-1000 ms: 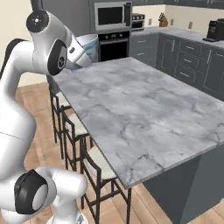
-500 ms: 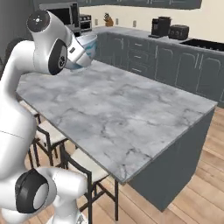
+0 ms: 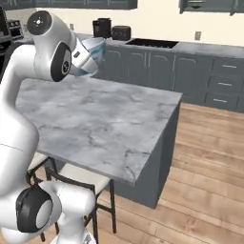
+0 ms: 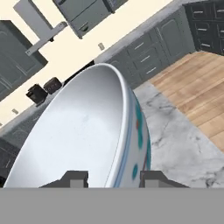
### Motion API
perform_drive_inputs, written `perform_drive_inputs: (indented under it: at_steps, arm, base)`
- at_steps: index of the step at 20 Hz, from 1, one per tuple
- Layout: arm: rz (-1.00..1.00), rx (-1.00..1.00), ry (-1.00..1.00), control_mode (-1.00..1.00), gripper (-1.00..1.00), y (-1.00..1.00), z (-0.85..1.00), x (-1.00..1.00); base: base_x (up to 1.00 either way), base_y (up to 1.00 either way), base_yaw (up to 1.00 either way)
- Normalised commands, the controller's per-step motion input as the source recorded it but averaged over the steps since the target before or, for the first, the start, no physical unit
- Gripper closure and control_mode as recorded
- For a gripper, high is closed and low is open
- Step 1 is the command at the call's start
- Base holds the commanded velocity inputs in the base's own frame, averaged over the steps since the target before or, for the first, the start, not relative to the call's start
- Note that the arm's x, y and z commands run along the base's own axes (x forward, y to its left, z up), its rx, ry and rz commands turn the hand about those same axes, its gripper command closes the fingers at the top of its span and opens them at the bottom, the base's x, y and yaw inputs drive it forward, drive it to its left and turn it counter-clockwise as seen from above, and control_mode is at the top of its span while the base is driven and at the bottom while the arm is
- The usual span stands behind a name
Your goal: Pick up the bowls from the cabinet and place each bowl in front of a stool on the dining counter.
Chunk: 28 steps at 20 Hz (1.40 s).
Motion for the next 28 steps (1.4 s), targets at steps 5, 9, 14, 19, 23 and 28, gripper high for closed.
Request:
perform_drive_inputs:
  at_steps: [5,9,14,19,23,28]
  arm:
    - [0.00,0.00,0.00,1.00,1.00,0.00,0.00,0.00]
    - [0.00,0.00,0.00,1.00,1.00,0.00,0.00,0.00]
    - [0.00,0.00,0.00,1.00,1.00,0.00,0.00,0.00]
    - [0.00,0.00,0.00,1.00,1.00,0.00,0.00,0.00]
    - [0.00,0.00,0.00,1.00,1.00,0.00,0.00,0.00]
    - [0.00,0.00,0.00,-1.00,1.00,0.06,-0.07,0.06]
  base:
    - [0.42,1.00,-0.47]
    - [0.47,1.00,-0.39]
    - [0.56,1.00,-0.30]
    - [0.33,0.40,-0.09]
    - [0.08,0.00,0.00]
    - [0.14,0.07,0.00]
